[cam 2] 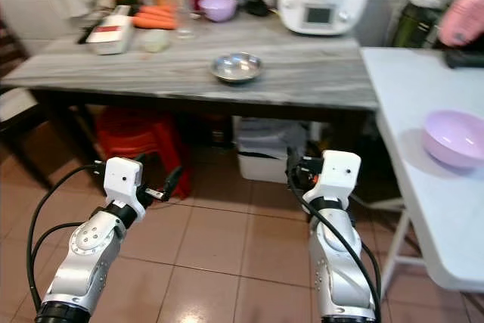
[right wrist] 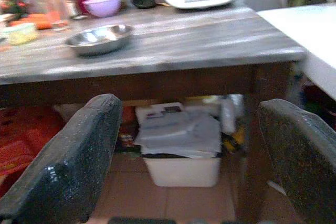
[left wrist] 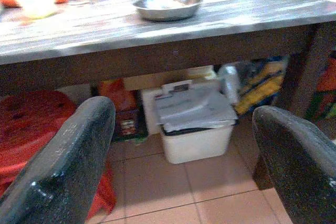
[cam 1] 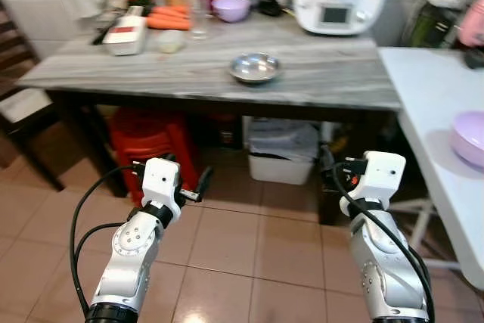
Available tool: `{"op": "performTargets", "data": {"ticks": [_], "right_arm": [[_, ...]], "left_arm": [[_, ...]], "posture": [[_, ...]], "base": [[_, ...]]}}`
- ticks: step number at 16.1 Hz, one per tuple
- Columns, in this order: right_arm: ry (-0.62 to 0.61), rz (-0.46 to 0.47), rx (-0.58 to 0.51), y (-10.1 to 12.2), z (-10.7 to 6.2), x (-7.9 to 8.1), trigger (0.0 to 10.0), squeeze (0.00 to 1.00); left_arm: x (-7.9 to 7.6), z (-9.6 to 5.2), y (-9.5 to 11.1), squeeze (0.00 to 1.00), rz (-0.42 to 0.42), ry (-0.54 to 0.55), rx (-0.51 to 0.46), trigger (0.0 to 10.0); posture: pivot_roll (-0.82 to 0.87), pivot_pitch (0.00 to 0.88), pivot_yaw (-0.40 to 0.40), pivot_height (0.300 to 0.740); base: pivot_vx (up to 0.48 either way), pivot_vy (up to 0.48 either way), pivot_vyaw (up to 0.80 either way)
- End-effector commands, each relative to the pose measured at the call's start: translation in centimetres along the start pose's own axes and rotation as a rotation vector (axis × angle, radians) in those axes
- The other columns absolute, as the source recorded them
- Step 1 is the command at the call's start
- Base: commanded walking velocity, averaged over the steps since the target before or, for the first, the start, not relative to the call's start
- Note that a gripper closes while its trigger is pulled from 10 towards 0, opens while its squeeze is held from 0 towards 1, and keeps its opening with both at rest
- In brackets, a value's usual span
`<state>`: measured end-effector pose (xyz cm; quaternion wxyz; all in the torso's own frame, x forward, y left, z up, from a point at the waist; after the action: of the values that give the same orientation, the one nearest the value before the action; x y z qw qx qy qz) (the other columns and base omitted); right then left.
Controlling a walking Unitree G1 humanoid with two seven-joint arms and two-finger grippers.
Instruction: Setting the table
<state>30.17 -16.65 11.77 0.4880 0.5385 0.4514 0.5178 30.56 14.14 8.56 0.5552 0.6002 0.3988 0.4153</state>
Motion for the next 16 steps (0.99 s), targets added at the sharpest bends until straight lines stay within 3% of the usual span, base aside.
{"op": "performTargets", "data": {"ticks": [1,5,16], "right_arm": [[0.003,0.007,0.003,0.08,0.24,0.24,10.0,0.00],[0.002,0.011,0.002,0.17,0.28,0.11,10.0,0.00],[0.008,0.016,0.001,0.21,0.40,0.20,10.0,0.00]], "left_arm": [[-0.07,0.25,0.64,0.00,0.001,-0.014,-0.015,10.0],[-0.31,0.30,0.65,0.00,-0.010,-0.024,-0.017,10.0],[-0.36,0.31,0.55,0.00,-0.016,-0.030,-0.013,10.0]], "posture": [[0.03,0.000,0.044,0.740],[0.03,0.000,0.042,0.740],[0.03,0.000,0.039,0.740]], "base": [[0.000,0.000,-0.69],[0.000,0.000,-0.67],[0.000,0.000,0.00]]}}
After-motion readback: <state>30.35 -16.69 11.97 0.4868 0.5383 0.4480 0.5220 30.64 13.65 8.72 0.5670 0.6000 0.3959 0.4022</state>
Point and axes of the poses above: a point about 5 cm out from each wrist's last joint towards the gripper, its own z axis pointing out of the wrist towards the gripper, its own y axis along the axis of the wrist's last joint, x = y × z, the point moved 2 cm from there along z, pointing out of the wrist towards the gripper, and after that the axes turned 1 degree about z, right-handed, at the moved point
